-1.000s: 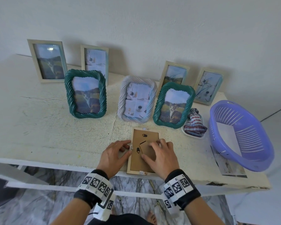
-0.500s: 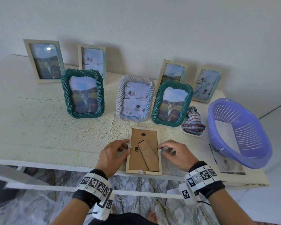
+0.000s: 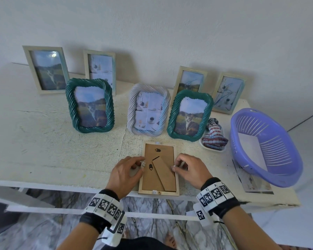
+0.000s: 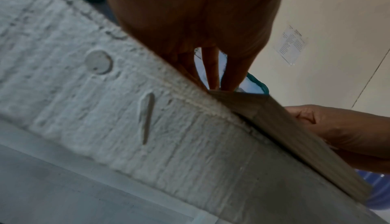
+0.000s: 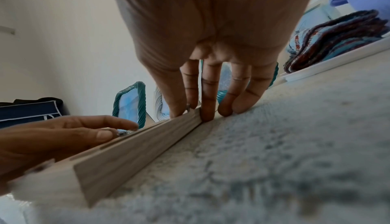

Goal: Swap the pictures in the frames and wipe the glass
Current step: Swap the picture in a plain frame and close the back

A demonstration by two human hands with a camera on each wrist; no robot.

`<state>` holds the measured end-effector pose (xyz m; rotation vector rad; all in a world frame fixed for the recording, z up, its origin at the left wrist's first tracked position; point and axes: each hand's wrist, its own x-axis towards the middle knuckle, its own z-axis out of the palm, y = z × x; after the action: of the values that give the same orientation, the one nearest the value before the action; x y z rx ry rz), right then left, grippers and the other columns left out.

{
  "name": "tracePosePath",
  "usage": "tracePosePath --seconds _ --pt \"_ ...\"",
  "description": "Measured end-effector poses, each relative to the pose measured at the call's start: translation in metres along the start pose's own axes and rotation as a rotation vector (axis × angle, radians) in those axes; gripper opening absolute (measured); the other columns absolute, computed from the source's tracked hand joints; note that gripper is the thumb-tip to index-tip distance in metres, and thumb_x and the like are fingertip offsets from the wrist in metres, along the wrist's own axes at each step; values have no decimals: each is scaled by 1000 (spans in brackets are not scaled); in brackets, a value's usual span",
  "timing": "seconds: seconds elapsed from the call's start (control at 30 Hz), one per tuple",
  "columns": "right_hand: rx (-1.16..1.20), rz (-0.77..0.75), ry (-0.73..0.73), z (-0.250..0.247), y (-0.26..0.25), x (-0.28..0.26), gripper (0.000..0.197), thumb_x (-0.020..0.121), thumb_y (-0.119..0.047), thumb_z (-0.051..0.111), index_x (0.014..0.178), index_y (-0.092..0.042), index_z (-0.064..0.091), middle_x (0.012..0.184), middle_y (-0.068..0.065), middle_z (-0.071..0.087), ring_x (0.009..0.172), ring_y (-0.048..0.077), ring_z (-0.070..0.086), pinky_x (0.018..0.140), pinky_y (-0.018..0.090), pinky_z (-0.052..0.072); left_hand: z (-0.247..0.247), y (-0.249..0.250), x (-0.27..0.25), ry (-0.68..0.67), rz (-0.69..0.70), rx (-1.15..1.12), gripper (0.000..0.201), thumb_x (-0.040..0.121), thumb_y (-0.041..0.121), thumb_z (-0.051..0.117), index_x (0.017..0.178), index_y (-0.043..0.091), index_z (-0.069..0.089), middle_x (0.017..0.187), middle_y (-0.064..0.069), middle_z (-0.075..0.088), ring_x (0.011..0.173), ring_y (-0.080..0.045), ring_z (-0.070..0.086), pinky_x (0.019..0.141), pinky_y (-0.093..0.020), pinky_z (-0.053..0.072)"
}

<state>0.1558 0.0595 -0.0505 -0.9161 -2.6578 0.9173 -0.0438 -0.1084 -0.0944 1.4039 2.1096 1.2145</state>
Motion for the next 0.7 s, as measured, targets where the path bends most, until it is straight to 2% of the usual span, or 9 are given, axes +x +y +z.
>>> tracePosePath --seconds 0.1,0.2,0.3,0.43,0.5,0.57,0.63,0.7 --pt "1 11 -2 0 -2 0 18 83 -30 70 78 -18 57 74 -14 59 68 7 55 63 29 47 2 4 6 -8 -26 12 39 80 58 48 104 35 68 86 15 59 78 2 57 72 -20 48" --pt "-10 16 0 1 -2 0 18 84 -31 69 79 -19 57 75 -13 59 69 6 55 63 29 46 4 3 9 -18 -51 46 34 82 61 45 96 40 68 86 15 58 75 2 59 72 -29 53" --pt "-12 26 3 2 -2 -1 18 85 -32 69 80 -19 57 76 -12 59 71 6 54 63 29 47 6 2 8 -5 -61 55 35 83 61 43 94 40 68 88 15 59 76 0 60 74 -35 54" --pt "-54 31 -50 -3 -5 2 18 85 -33 67 81 -19 55 80 -10 59 73 9 53 64 29 45 6 4 7 3 -51 55 35 83 60 43 93 38 69 88 13 59 76 -3 60 73 -36 54" --pt "-186 30 -55 -3 -11 8 19 85 -38 64 89 -22 55 88 -7 56 80 12 51 67 29 45 6 4 6 11 -34 39 34 84 59 46 96 37 69 88 14 60 77 -2 59 72 -34 54" --pt "-323 20 16 -4 -19 16 24 86 -41 58 100 -22 56 98 -4 54 90 16 49 72 29 45 4 4 5 15 -20 1 36 84 59 48 102 35 68 87 17 59 78 0 59 72 -28 53" --pt "-346 8 48 -4 -30 29 30 90 -36 54 115 -19 56 108 0 54 100 20 49 79 28 46 2 3 5 10 -7 -39 38 84 56 50 109 32 66 87 18 59 80 -2 60 71 -23 52" --pt "-325 5 -4 -1 -37 42 41 93 -32 50 132 -18 50 118 3 52 110 22 47 89 30 45 -1 2 4 0 3 -70 40 83 53 50 111 29 66 87 17 60 82 -6 60 72 -23 52"
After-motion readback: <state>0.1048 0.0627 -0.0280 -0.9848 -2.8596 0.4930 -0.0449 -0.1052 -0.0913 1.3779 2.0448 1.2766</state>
